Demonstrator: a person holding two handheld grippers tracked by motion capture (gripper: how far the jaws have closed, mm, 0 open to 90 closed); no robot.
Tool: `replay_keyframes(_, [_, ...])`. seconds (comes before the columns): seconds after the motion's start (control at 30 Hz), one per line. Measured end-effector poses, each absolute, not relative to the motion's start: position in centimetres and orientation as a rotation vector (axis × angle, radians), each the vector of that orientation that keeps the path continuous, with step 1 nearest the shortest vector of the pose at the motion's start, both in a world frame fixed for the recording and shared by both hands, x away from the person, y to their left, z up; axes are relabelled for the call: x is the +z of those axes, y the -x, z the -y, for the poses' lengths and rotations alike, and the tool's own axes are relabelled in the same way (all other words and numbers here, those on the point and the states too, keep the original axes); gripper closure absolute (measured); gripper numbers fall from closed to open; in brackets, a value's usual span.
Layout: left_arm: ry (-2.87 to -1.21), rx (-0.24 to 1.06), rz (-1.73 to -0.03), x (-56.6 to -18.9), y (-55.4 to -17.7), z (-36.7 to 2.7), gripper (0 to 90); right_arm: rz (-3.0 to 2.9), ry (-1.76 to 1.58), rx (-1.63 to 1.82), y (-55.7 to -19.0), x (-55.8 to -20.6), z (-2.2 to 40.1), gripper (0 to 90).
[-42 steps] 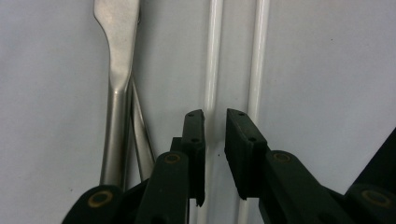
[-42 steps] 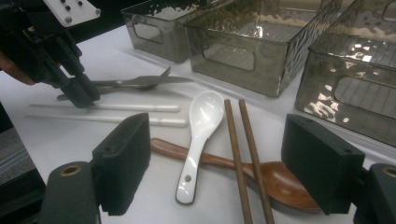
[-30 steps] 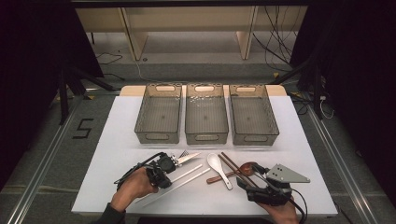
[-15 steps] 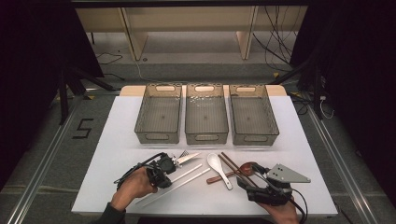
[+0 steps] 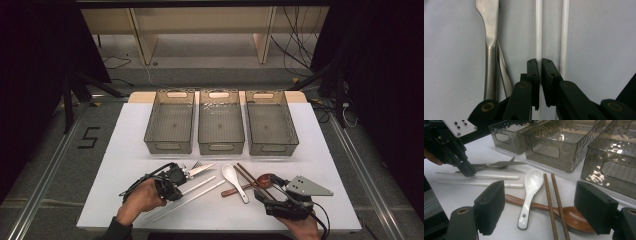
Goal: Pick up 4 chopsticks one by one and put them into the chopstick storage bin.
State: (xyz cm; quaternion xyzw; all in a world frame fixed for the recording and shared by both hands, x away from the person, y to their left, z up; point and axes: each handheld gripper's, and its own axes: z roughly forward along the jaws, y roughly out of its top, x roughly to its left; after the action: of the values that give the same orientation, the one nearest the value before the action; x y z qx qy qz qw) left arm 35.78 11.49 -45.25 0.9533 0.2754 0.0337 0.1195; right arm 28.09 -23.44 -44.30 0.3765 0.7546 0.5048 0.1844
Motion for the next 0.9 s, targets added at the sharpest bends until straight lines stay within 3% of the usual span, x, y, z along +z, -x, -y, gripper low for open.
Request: replay_keyframes(0.9, [-2.744,0.152,-0.821,-43.7,-35.5,-12.3,84.9,-2.126,-1.063,1.420,-28.1,-44.3,23.5,25.7])
